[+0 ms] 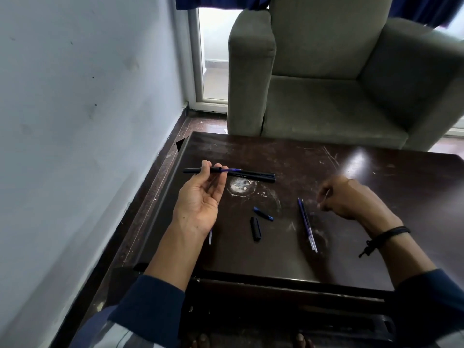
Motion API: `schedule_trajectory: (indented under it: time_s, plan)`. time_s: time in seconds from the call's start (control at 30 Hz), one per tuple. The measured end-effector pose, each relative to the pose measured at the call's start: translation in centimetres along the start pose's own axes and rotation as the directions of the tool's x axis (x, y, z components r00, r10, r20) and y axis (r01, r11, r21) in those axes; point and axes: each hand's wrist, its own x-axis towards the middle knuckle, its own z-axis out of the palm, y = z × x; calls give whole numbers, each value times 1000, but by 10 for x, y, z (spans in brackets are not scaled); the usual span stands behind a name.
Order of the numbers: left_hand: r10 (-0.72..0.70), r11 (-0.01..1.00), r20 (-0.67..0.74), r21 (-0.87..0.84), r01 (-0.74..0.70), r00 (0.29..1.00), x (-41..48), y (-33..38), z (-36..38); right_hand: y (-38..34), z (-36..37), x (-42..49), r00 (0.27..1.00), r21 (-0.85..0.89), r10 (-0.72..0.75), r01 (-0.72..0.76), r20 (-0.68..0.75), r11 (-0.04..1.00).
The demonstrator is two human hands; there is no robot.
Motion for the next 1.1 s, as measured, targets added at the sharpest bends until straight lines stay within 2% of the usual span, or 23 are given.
schedule_trajectory:
  time_s: [0.23,0.4,0.5,0.57,0.93,1.1]
  plan:
    - [-3,999,1,32,3,1000,-5,-8,4,8,-4,-13,1000,7,-27,27,-6,1000]
    - [-31,996,5,85,31,1000,-9,-18,7,-25,13,-33,968,18,-222,226,-120,974]
    - [-30,993,1,110,30,1000,-9,-21,8,-49,31,-44,919,17,-371,376,-137,926]
    - [-20,993,-6,114,20,1000,-8,-20,7,-59,38,-48,898,20,-422,427,-127,904]
    - [7,991,-23,135,-4,1000,-6,-15,3,-61,52,-40,894,23,-425,432,-144,901]
    - [11,988,-35,155,-5,999,-4,-16,2,-71,49,-35,860,81,-439,473,-261,877]
